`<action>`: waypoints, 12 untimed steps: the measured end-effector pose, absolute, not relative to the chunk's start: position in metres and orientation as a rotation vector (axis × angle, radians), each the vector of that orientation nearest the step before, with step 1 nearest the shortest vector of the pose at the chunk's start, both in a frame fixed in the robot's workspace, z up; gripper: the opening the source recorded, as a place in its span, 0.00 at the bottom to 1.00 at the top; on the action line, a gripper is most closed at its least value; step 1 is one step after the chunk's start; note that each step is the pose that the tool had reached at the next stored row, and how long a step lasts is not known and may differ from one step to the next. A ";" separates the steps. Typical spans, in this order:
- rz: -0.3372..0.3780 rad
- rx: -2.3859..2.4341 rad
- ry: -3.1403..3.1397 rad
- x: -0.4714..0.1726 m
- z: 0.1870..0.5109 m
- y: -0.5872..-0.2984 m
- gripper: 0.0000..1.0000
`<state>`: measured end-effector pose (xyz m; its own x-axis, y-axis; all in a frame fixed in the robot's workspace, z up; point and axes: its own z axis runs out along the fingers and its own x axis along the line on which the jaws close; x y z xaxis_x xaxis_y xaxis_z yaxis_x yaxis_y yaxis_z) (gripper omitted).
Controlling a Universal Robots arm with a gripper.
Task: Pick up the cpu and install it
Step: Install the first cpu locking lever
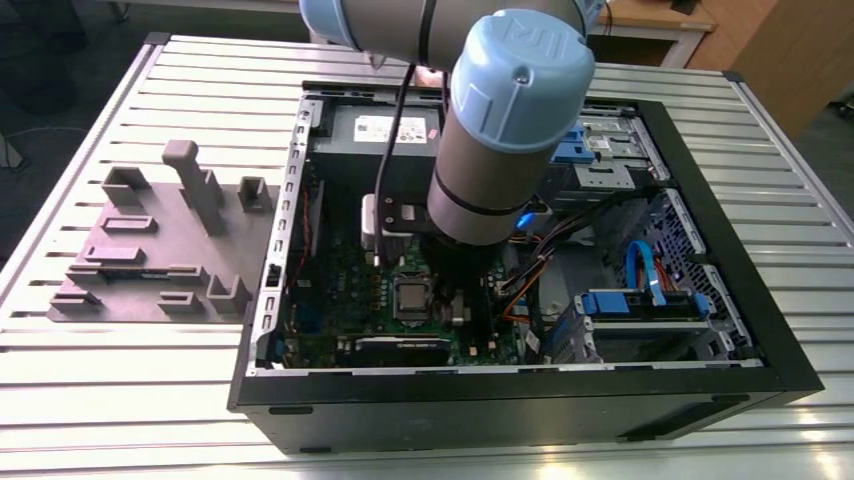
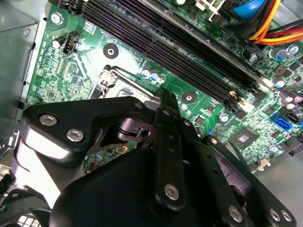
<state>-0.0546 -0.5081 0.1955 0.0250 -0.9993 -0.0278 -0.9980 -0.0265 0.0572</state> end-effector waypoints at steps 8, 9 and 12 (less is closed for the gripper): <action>-0.090 2.234 -2.172 -0.056 0.192 -0.510 0.10; -0.090 2.235 -2.172 -0.056 0.191 -0.510 0.10; -0.090 2.235 -2.172 -0.056 0.190 -0.510 0.10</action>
<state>-0.0556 -0.5095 0.1900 0.0281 -0.9993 -0.0248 -0.9979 -0.0295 0.0574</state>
